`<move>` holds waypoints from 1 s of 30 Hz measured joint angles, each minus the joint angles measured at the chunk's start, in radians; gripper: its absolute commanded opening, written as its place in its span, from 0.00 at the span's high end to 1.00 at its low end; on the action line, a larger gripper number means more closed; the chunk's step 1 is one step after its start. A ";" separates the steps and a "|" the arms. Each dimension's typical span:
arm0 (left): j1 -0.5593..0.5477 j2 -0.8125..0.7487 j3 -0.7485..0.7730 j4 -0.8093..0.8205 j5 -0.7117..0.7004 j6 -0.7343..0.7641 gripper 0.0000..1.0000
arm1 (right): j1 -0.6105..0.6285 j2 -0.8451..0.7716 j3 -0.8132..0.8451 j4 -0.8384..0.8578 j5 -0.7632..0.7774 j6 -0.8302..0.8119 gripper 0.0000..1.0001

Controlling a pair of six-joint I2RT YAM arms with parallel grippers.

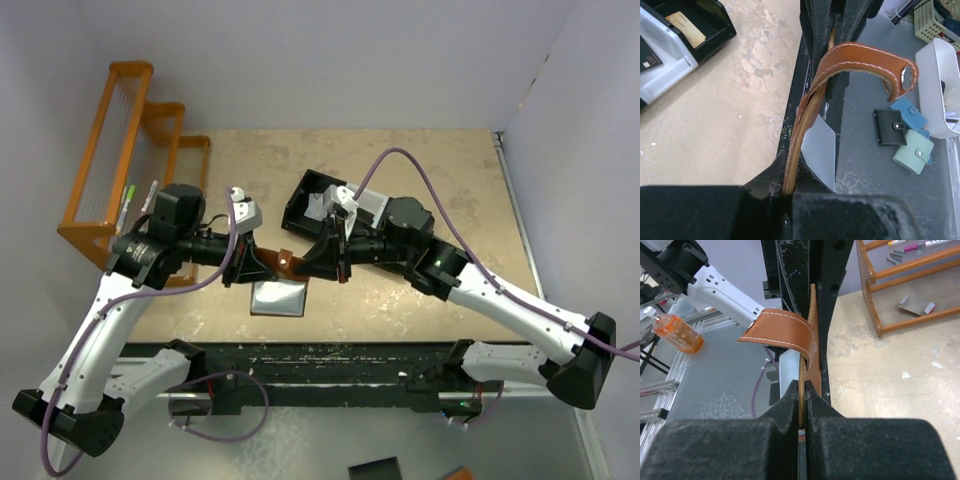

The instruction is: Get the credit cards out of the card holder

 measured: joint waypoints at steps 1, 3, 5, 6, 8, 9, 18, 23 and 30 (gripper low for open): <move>0.000 -0.002 -0.006 0.009 0.006 -0.020 1.00 | -0.004 0.006 0.006 -0.003 -0.007 0.005 0.83; 0.003 -0.001 -0.014 0.025 0.010 -0.058 1.00 | -0.010 0.020 0.015 -0.002 -0.013 0.018 0.61; 0.004 0.006 -0.020 0.053 0.030 -0.116 1.00 | -0.010 0.031 0.016 0.028 -0.007 0.035 0.47; 0.003 0.013 -0.020 0.073 0.047 -0.151 1.00 | -0.008 0.030 0.007 0.055 -0.002 0.044 0.42; 0.010 0.025 -0.021 0.119 0.082 -0.222 1.00 | -0.008 0.008 -0.044 0.132 0.015 0.071 0.39; 0.014 0.030 -0.021 0.136 0.097 -0.251 1.00 | -0.008 -0.014 -0.084 0.167 0.020 0.085 0.38; 0.116 0.065 -0.021 0.360 0.279 -0.558 1.00 | -0.008 -0.160 -0.365 0.383 0.014 0.167 0.30; 0.119 0.058 -0.023 0.450 0.312 -0.661 1.00 | -0.008 -0.168 -0.370 0.430 0.031 0.188 0.32; 0.120 0.047 -0.023 0.493 0.319 -0.699 1.00 | -0.008 -0.168 -0.370 0.472 0.084 0.220 0.34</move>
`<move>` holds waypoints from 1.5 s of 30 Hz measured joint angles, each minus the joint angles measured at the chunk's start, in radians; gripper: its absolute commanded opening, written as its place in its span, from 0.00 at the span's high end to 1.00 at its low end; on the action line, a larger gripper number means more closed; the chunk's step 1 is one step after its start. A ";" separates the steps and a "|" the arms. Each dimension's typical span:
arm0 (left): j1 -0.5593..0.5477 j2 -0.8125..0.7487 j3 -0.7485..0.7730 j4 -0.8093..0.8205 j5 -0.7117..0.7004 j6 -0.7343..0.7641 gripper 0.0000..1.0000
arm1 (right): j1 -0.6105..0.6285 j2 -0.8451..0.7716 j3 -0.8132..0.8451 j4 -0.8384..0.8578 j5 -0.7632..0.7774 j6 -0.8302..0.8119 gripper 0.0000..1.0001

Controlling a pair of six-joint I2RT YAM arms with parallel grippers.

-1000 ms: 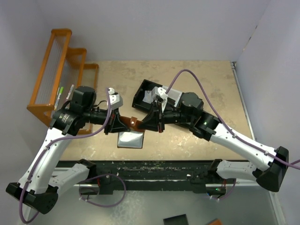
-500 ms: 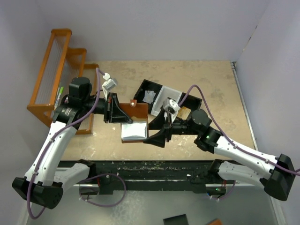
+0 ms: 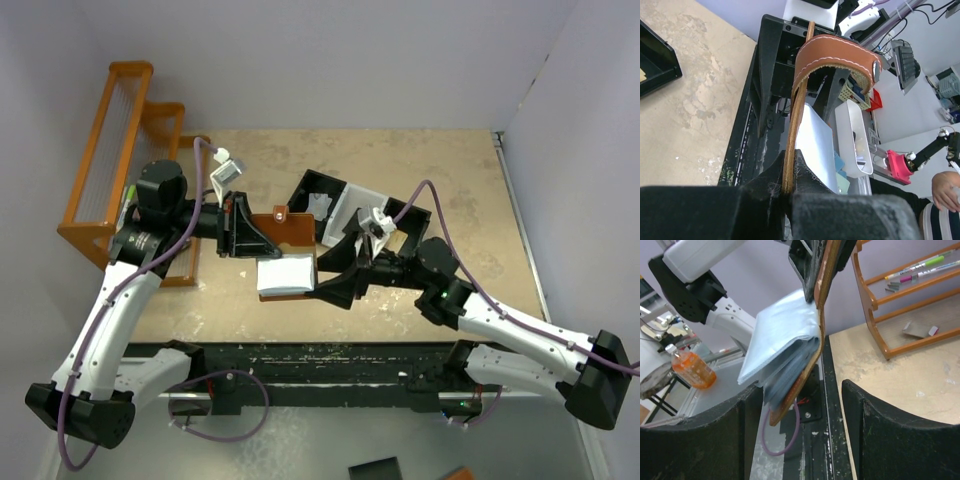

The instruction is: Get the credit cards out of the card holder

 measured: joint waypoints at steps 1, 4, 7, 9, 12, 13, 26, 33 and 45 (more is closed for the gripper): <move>0.000 0.000 0.000 0.000 0.000 0.002 1.00 | 0.001 0.000 0.000 0.010 0.007 0.009 0.34; 0.000 0.000 0.000 -0.004 -0.005 0.013 1.00 | 0.001 0.001 0.000 0.040 0.015 0.038 0.33; 0.000 0.000 0.000 -0.016 -0.011 0.033 1.00 | 0.001 0.003 -0.005 0.085 0.019 0.074 0.32; 0.000 0.000 0.000 -0.027 -0.017 0.047 1.00 | 0.001 0.003 -0.012 0.114 0.029 0.096 0.32; 0.000 0.000 0.000 -0.049 -0.026 0.073 1.00 | 0.001 0.005 -0.014 0.142 0.043 0.125 0.32; 0.000 0.000 0.000 -0.061 -0.029 0.086 1.00 | 0.001 0.005 -0.014 0.146 0.051 0.131 0.32; 0.000 -0.005 0.000 -0.181 -0.056 0.205 1.00 | 0.001 0.056 -0.013 0.201 0.158 0.195 0.34; 0.000 -0.007 0.001 -0.182 -0.056 0.208 1.00 | 0.001 0.055 -0.051 0.250 0.109 0.232 0.27; 0.000 -0.015 0.014 -0.159 -0.048 0.170 1.00 | 0.001 -0.021 -0.080 0.262 0.035 0.228 0.34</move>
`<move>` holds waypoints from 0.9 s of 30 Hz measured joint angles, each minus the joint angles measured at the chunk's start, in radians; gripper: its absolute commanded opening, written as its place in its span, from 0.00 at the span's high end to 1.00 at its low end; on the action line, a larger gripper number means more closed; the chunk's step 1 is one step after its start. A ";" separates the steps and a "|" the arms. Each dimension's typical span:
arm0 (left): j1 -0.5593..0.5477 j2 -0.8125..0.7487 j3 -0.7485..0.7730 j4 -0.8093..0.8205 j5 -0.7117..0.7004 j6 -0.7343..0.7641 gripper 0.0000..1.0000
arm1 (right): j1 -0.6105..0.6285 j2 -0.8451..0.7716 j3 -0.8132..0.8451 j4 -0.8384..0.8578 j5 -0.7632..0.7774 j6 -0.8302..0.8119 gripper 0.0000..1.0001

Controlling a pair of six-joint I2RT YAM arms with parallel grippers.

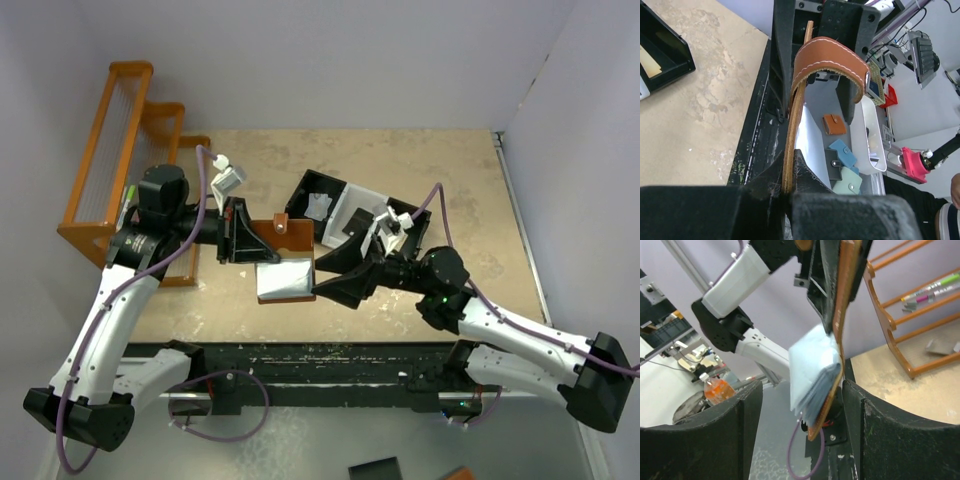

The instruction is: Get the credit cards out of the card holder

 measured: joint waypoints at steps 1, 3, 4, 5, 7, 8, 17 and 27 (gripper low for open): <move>0.000 0.000 0.000 0.007 0.000 -0.009 1.00 | 0.000 -0.001 0.002 -0.022 0.005 -0.008 0.34; 0.000 0.000 0.000 0.017 0.003 -0.019 1.00 | 0.000 0.003 0.007 -0.061 0.021 -0.023 0.35; 0.000 0.000 0.000 0.018 0.004 -0.021 1.00 | 0.000 0.008 0.012 -0.081 0.027 -0.029 0.35; 0.000 0.000 0.000 0.019 0.005 -0.025 1.00 | 0.000 0.013 0.016 -0.094 0.031 -0.035 0.34; 0.000 0.000 0.000 0.020 0.009 -0.032 1.00 | 0.000 0.028 0.026 -0.110 0.032 -0.043 0.31; 0.000 0.000 0.000 0.020 0.011 -0.035 1.00 | 0.000 0.033 0.028 -0.111 0.029 -0.046 0.30; 0.000 0.000 0.000 0.071 0.026 -0.107 1.00 | 0.010 -0.007 0.024 -0.138 0.007 -0.098 0.29; 0.000 0.001 0.000 0.131 0.045 -0.194 1.00 | 0.010 -0.014 0.021 -0.151 0.058 -0.125 0.34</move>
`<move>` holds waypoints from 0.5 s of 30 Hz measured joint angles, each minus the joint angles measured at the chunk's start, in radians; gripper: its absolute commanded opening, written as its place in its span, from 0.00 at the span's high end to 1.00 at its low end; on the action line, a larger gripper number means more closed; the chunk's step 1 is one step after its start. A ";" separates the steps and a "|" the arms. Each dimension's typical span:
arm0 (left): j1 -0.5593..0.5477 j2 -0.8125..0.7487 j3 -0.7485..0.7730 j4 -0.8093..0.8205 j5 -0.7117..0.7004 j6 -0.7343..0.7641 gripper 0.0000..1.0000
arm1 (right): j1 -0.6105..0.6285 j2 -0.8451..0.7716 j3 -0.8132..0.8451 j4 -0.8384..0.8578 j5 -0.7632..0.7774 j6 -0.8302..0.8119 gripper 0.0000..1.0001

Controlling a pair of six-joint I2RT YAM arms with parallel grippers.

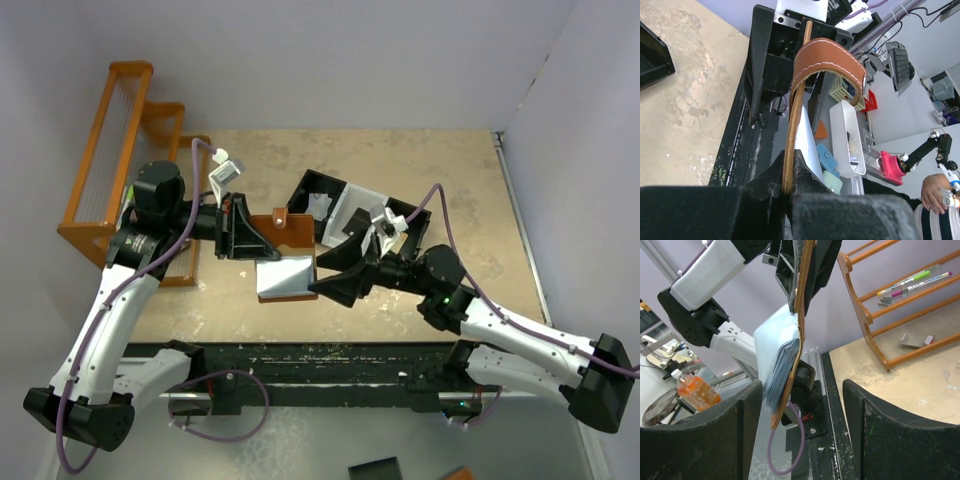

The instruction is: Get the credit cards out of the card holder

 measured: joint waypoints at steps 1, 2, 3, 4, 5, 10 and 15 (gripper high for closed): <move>0.000 0.000 0.000 0.004 0.000 -0.007 1.00 | 0.000 0.000 0.000 0.000 0.005 -0.004 0.35; 0.000 0.000 0.000 0.008 0.000 -0.010 1.00 | 0.000 -0.001 0.000 -0.002 0.015 -0.008 0.37; 0.000 0.000 0.000 0.011 0.000 -0.014 1.00 | 0.001 -0.002 0.000 -0.004 0.025 -0.012 0.40; 0.000 0.000 0.000 0.014 -0.001 -0.018 1.00 | 0.003 -0.002 0.000 -0.009 0.039 -0.015 0.42; 0.000 0.000 0.000 0.017 -0.001 -0.023 1.00 | 0.004 -0.002 0.000 -0.018 0.055 -0.019 0.43; 0.000 0.005 0.000 0.045 0.000 -0.051 1.00 | 0.016 0.013 0.027 -0.077 0.132 -0.046 0.49; 0.000 0.005 0.000 0.069 -0.001 -0.063 1.00 | 0.026 0.034 0.063 -0.082 0.179 -0.055 0.60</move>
